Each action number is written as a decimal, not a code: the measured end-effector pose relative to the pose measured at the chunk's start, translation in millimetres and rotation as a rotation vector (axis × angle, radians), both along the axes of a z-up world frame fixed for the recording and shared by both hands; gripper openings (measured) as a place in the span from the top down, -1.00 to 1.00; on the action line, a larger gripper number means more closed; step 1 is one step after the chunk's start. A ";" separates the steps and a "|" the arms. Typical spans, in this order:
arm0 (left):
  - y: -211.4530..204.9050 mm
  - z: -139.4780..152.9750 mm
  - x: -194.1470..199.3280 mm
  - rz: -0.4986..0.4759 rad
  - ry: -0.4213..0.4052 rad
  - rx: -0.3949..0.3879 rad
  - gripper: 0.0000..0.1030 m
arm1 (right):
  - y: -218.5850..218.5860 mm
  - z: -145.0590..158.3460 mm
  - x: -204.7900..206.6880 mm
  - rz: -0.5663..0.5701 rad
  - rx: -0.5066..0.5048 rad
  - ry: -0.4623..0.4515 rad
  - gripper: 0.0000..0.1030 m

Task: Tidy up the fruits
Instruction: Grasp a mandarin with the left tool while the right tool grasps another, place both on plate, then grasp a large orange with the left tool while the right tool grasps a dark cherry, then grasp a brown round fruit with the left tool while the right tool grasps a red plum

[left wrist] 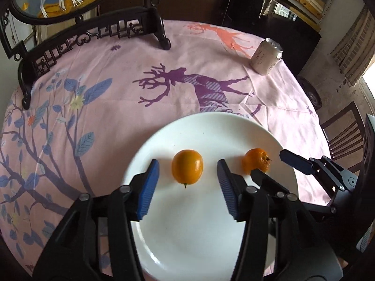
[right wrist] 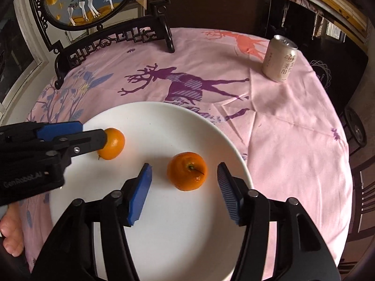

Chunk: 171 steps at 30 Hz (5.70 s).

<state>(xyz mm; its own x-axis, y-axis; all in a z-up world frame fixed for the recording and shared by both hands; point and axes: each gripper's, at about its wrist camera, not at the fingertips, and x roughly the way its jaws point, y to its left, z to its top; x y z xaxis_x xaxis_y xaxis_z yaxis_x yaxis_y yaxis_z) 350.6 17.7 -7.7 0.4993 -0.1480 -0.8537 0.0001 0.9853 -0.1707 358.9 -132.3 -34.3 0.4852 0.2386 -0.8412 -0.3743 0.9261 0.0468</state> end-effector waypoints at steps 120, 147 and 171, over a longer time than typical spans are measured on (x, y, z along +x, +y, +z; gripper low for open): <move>35.3 -24.5 -302.2 0.061 -0.168 0.053 -0.55 | -40.8 -6.5 -288.6 -0.053 0.079 -0.076 -0.52; -18.1 -72.5 -310.7 -0.102 -0.041 0.088 0.06 | -59.8 -31.1 -289.1 -0.088 0.140 -0.027 0.25; 3.5 -17.5 -298.4 -0.051 -0.171 0.085 0.50 | -59.4 -32.0 -292.5 -0.071 0.205 -0.009 0.25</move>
<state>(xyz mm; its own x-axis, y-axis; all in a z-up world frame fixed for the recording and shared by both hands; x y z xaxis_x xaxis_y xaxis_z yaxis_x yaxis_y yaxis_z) 52.3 21.2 -25.2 0.6318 -0.1078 -0.7676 0.0720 0.9942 -0.0804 66.4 -191.7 -66.2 0.5144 0.3691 -0.7740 -0.3100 0.9216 0.2335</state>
